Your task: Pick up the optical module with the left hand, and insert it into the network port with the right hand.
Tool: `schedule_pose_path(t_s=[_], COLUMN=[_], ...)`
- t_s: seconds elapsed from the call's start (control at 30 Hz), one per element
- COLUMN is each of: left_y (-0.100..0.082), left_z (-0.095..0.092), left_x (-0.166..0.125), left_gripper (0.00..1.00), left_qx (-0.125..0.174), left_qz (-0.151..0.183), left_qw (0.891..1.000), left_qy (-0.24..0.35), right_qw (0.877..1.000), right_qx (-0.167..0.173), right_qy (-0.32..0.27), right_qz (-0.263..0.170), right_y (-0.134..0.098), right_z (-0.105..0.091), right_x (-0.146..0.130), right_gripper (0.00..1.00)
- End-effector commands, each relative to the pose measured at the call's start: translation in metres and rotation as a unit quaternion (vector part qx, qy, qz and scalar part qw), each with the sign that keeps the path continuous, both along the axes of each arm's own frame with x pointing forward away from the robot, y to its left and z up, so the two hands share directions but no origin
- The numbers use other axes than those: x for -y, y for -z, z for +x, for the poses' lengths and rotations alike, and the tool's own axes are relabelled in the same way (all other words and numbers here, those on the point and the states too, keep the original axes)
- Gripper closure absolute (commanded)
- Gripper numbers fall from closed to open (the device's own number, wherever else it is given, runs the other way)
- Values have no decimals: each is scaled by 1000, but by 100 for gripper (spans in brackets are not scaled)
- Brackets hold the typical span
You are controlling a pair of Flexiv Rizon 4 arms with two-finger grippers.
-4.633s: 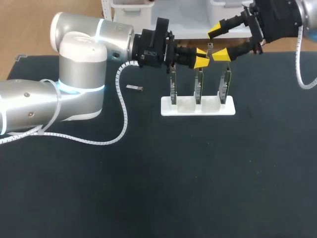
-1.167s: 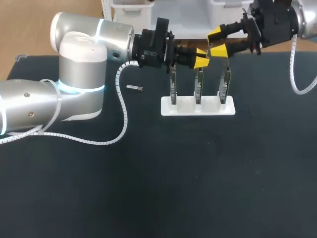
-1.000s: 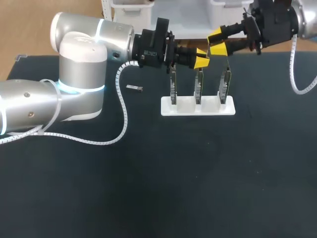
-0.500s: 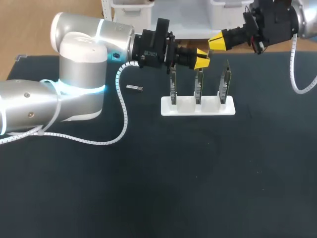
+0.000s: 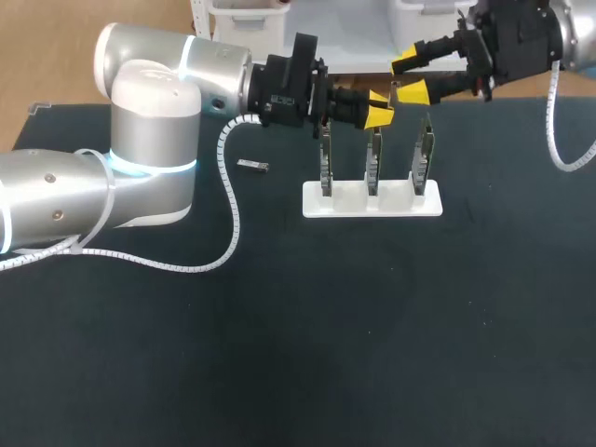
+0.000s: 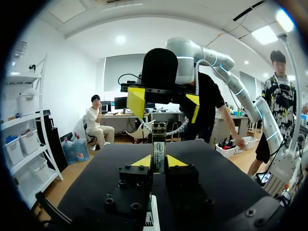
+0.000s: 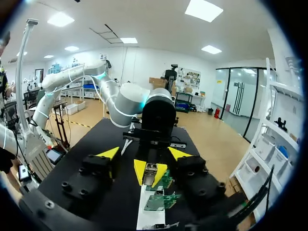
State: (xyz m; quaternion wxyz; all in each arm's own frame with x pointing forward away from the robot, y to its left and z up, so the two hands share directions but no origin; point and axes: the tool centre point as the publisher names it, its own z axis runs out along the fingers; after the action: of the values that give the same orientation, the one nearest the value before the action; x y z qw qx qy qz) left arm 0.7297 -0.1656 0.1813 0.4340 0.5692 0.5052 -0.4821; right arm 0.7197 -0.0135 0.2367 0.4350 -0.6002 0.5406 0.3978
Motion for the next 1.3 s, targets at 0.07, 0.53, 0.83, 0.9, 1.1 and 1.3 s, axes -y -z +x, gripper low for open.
schedule_pose_path(t_s=[0.07,0.53,0.83,0.9,1.1,1.3], left_y=[0,0,0,0,0,0], left_z=[1,1,1,1,1,1], left_x=[0,0,0,0,0,0], left_gripper=[100,100,100,100,100,100], left_qx=[0,0,0,0,0,0], left_qz=[1,1,1,1,1,1], left_qw=[1000,1000,1000,1000,1000,1000], left_qy=[0,0,0,0,0,0], right_qw=[1000,1000,999,999,998,998], right_qx=[-7,-25,-46,-47,-55,-65], right_qy=[7,5,1,0,-7,-12], right_qz=[7,1,14,15,10,3], right_y=[1,0,9,9,8,8], right_z=[-2,0,4,5,10,14], right_x=[4,7,5,4,1,-2], right_gripper=[0,0,0,0,0,0])
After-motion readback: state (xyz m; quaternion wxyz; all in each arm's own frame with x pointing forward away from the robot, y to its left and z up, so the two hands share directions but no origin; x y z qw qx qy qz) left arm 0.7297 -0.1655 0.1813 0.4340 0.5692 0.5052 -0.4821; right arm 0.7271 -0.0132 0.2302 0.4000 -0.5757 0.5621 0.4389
